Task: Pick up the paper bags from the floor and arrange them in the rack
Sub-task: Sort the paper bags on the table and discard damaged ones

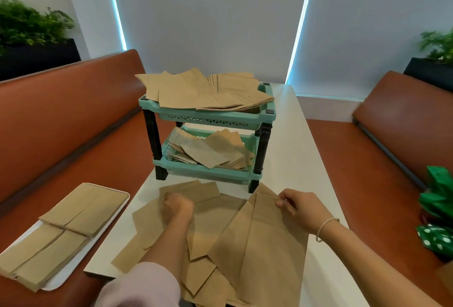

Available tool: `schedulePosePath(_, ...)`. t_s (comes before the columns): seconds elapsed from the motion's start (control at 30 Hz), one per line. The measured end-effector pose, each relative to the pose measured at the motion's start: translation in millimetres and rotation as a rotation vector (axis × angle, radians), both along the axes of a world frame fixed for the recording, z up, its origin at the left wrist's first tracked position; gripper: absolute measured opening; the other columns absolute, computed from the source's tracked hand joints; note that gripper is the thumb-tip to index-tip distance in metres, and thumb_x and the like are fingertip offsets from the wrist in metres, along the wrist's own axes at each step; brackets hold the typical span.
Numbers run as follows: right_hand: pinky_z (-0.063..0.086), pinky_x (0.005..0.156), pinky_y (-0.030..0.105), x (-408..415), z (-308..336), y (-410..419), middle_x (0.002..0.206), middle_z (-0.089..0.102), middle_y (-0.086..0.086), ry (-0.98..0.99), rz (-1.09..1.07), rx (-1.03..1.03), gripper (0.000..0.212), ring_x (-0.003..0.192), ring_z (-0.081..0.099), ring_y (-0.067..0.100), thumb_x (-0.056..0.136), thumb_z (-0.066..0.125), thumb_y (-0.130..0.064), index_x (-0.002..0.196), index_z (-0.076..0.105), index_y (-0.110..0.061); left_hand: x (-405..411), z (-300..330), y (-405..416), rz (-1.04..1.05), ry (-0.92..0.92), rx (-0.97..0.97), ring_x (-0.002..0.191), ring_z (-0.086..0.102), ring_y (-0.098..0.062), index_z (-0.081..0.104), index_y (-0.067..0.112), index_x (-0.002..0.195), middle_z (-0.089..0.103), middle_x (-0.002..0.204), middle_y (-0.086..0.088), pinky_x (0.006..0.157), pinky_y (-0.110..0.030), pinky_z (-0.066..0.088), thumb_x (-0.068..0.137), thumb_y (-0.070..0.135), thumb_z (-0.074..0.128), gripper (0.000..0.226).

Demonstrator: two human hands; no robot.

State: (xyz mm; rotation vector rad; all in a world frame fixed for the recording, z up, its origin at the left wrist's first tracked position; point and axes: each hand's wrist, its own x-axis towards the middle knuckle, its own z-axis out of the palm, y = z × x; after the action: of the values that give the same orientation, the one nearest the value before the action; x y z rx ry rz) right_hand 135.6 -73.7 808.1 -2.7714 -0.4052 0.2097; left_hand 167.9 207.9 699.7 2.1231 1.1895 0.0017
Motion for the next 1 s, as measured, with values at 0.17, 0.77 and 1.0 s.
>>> schedulePosePath(0.17,0.045,0.085,0.027,-4,2,-1,0.103,0.068,0.002,-0.037,0.008,-0.001,0.027,0.095,0.06,0.019,0.098,0.042,-0.033,0.111,0.061,-0.019,-1,2,4,0.01,-0.024,-0.067,0.08,0.06,-0.026,0.056,0.001,0.109,0.061,0.097,-0.014,0.069,-0.035,0.051,0.095,0.013,0.049,0.02)
schedulePosePath(0.77,0.042,0.08,0.026,-30,9,-19,0.101,0.069,0.004,-0.096,0.014,-0.022,0.027,0.087,0.059,0.02,0.098,0.042,-0.032,0.111,0.061,-0.017,-3,-2,-25,-0.072,0.123,0.142,0.093,0.057,-0.031,0.061,0.007,0.106,0.058,0.103,-0.017,0.082,-0.042,0.05,0.084,0.041,0.06,0.041)
schedulePosePath(1.0,0.038,0.072,0.023,-36,7,-27,0.095,0.068,0.001,-0.099,-0.015,0.019,0.025,0.082,0.056,0.019,0.098,0.044,-0.029,0.109,0.062,-0.015,2,0,-32,-0.07,0.038,0.014,0.087,0.058,-0.029,0.062,0.004,0.101,0.062,0.097,-0.016,0.083,-0.041,0.05,0.09,0.03,0.056,0.028)
